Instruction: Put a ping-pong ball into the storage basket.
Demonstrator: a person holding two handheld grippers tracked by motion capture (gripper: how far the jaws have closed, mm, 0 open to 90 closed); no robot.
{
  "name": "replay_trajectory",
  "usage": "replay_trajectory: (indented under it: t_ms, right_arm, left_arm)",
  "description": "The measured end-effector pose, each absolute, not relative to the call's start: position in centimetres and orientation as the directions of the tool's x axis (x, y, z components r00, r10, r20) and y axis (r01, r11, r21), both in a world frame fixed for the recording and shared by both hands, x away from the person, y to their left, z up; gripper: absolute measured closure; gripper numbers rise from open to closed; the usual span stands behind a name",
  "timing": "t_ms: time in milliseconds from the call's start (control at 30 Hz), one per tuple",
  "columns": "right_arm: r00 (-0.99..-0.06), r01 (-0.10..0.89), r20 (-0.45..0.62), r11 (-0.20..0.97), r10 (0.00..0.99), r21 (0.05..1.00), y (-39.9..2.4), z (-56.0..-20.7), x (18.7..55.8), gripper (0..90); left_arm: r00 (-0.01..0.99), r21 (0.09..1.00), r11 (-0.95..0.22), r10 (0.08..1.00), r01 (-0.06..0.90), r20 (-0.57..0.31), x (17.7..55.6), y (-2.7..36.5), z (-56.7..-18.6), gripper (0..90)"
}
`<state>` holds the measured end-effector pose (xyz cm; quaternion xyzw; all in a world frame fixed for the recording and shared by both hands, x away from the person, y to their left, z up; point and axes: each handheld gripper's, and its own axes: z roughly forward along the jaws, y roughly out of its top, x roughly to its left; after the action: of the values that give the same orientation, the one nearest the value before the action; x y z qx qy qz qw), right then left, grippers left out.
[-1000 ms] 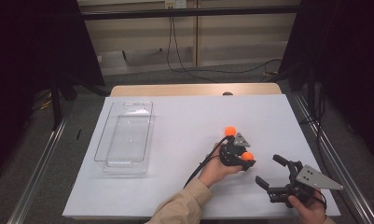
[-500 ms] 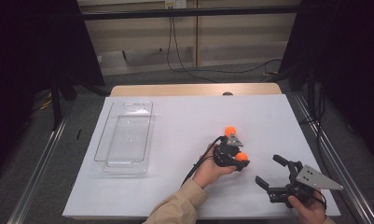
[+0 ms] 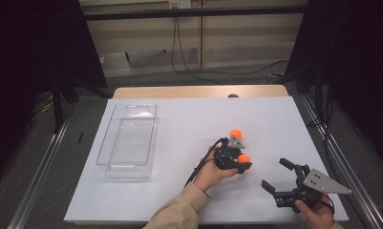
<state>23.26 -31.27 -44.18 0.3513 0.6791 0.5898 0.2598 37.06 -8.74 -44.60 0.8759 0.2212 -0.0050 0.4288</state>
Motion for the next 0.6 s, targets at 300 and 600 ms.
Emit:
replay_trajectory:
  t_ms: [300, 600]
  right_arm:
    - [-0.620, 0.171, 0.062, 0.057, 0.782, 0.984, -31.2, -44.2, 23.3, 1.5]
    - [-0.620, 0.171, 0.063, 0.056, 0.782, 0.984, -31.2, -44.2, 23.3, 1.5]
  left_arm:
    - [0.899, 0.749, -0.530, 0.390, 0.397, -0.200, 37.2, -8.0, -44.6, 50.9]
    - [0.894, 0.749, -0.523, 0.400, 0.406, -0.204, 37.4, -7.0, -44.3, 50.9]
